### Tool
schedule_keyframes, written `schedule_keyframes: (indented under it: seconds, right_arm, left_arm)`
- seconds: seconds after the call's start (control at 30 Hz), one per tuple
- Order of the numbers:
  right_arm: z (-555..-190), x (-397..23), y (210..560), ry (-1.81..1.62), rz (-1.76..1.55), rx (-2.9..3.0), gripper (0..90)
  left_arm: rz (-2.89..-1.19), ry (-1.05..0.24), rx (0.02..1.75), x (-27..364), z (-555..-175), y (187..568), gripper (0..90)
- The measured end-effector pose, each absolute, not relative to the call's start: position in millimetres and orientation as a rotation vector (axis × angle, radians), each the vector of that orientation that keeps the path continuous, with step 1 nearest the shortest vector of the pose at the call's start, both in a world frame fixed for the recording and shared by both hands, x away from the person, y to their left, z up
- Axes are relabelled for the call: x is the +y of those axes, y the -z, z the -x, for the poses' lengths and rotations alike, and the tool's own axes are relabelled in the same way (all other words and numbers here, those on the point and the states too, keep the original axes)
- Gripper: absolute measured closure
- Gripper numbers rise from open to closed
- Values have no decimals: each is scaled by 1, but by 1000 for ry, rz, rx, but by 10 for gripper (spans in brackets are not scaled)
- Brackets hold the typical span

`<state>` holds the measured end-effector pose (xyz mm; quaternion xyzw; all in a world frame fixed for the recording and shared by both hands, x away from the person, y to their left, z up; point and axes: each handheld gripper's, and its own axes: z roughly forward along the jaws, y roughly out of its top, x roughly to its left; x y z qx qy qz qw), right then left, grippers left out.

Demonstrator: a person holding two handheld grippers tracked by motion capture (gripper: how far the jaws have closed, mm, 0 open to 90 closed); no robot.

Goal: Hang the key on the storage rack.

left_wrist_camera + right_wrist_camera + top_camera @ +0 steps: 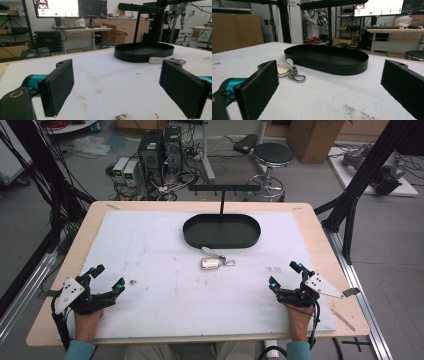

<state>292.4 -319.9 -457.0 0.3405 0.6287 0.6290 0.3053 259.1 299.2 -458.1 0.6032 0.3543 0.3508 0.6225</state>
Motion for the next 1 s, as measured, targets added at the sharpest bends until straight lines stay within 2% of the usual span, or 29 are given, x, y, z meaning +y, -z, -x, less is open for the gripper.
schedule_keyframes:
  seconds: [1.0]
  right_arm:
    - [-296, -320, 451, -1663, -906, 1676, 9]
  left_arm:
    - [-1386, -806, 813, 299, -259, 458, 129]
